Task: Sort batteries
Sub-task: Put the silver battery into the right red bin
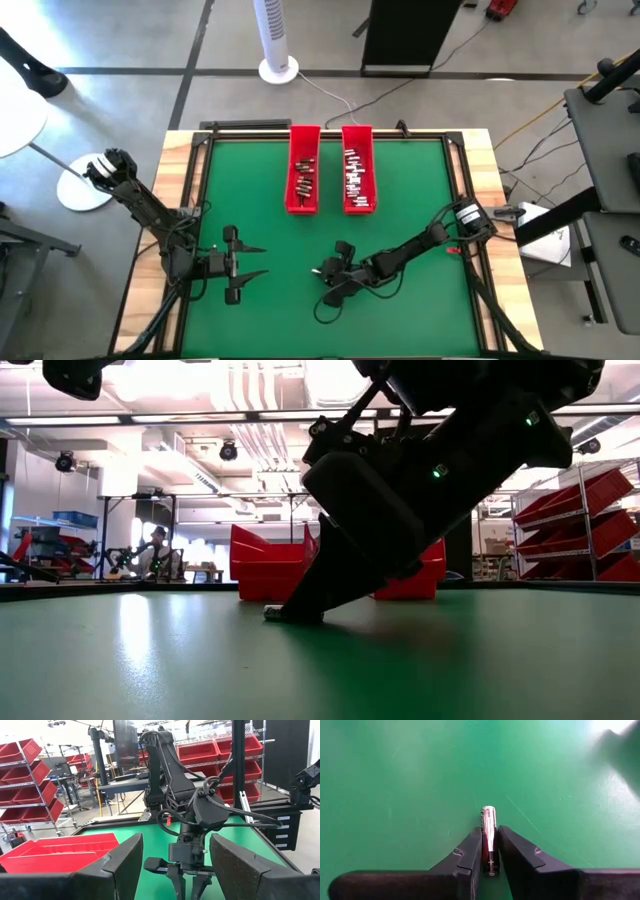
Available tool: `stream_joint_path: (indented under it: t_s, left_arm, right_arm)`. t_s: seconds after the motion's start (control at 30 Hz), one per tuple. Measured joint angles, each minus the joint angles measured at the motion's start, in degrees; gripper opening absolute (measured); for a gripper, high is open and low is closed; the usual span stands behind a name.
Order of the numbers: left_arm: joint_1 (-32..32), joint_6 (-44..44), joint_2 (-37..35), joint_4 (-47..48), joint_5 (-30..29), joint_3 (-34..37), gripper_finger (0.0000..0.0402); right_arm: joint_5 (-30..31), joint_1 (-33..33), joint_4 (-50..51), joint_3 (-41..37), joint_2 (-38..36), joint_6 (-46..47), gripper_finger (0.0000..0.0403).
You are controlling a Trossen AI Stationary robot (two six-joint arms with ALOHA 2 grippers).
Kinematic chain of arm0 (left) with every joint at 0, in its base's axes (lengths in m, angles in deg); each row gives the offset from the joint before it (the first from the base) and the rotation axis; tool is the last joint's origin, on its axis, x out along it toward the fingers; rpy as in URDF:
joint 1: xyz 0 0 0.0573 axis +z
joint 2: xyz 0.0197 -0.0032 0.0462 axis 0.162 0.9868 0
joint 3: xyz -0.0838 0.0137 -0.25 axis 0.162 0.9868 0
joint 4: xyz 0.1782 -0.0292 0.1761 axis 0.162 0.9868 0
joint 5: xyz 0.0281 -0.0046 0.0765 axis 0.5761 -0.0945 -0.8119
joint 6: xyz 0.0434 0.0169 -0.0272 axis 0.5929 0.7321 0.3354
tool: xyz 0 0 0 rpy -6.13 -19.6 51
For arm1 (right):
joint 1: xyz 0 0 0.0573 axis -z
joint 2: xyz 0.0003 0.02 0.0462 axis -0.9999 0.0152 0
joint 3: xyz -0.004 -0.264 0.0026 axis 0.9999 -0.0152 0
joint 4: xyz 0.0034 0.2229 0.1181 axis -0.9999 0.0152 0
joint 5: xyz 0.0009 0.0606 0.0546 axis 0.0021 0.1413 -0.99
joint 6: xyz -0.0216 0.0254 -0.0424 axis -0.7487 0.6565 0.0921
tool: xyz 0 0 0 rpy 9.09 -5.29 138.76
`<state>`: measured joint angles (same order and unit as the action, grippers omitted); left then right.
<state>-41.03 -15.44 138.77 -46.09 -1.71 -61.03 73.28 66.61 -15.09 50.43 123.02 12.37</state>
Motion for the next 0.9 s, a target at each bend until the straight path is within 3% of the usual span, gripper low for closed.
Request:
stream_joint_path:
  t_s: [0.37, 0.67, 0.9]
  left_arm:
    - [0.0, -0.4, 0.0, 0.0, 0.0, 0.0, 0.0208]
    - [0.0, -0.7, 0.0, 0.0, 0.0, 0.0, 0.0208]
    - [0.0, -0.7, 0.0, 0.0, 0.0, 0.0, 0.0208]
  right_arm:
    - [0.4, 1.7, 0.5, -1.2, -0.1, 0.8, 0.0035]
    - [0.2, 1.9, 1.4, -1.1, -0.1, 0.1, 0.0033]
    - [-2.9, 2.3, 14.0, 4.6, -0.3, -0.7, 0.0032]
